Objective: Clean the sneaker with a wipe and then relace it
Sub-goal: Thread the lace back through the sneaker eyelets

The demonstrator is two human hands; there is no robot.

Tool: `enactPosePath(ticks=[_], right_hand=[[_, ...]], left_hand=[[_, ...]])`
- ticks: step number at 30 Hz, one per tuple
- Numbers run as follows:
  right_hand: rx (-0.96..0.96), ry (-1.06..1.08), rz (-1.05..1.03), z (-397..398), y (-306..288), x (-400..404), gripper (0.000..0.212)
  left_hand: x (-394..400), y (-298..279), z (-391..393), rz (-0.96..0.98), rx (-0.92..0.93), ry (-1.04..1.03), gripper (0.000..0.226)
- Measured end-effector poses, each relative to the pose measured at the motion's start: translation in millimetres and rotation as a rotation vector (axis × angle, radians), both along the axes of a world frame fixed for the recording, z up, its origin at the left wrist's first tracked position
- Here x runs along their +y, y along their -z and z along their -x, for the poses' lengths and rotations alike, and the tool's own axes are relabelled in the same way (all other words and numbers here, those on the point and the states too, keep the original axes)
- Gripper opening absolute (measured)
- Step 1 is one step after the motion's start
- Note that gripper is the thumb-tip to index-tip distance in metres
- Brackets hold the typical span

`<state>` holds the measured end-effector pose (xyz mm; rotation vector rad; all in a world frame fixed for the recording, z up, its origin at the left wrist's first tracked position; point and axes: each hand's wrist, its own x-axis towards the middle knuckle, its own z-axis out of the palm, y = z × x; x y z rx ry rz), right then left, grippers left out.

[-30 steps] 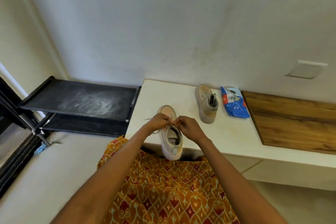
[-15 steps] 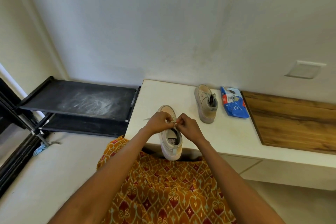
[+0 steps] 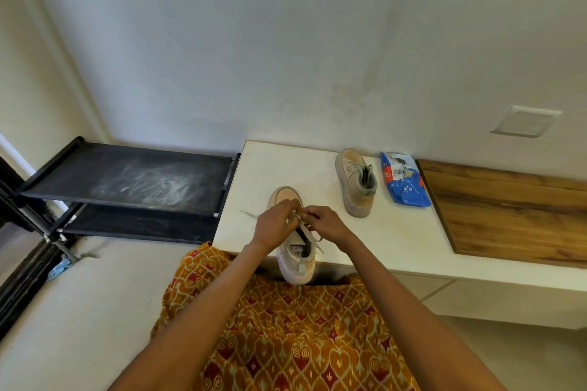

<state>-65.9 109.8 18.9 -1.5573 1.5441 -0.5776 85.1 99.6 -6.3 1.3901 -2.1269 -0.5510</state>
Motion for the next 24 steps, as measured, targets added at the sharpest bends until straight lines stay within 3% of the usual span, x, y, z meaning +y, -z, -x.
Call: enactPosePath(ticks=[3, 8, 12, 17, 20, 22, 24], right_hand=[[-0.067, -0.004, -0.035, 4, 1, 0, 0.02], [0.01, 0.086, 0.044, 3, 0, -6, 0.01], [-0.24, 0.404, 0.038, -2, 5, -6, 0.01], [-0.364, 0.539, -0.007, -1, 11, 6, 0.026], [-0.288, 0.408, -0.146, 8, 13, 16, 0.04], [-0.269, 0.242, -0.191, 13, 16, 22, 0.035], [-0.34, 0.226, -0.162, 17, 18, 24, 0.024]], left_hand=[[2, 5, -2, -0.031, 0.102, -0.047, 0.011], [-5, 7, -7, -0.194, 0.296, -0.042, 0.012], [-12, 7, -10, -0.322, 0.328, -0.022, 0.017], [-11, 4, -7, -0.332, 0.305, -0.025, 0.014], [-7, 6, -1, -0.315, 0.31, -0.073, 0.017], [-2, 9, 2, -0.291, 0.328, -0.133, 0.021], [1, 13, 4, -0.271, 0.333, -0.177, 0.022]])
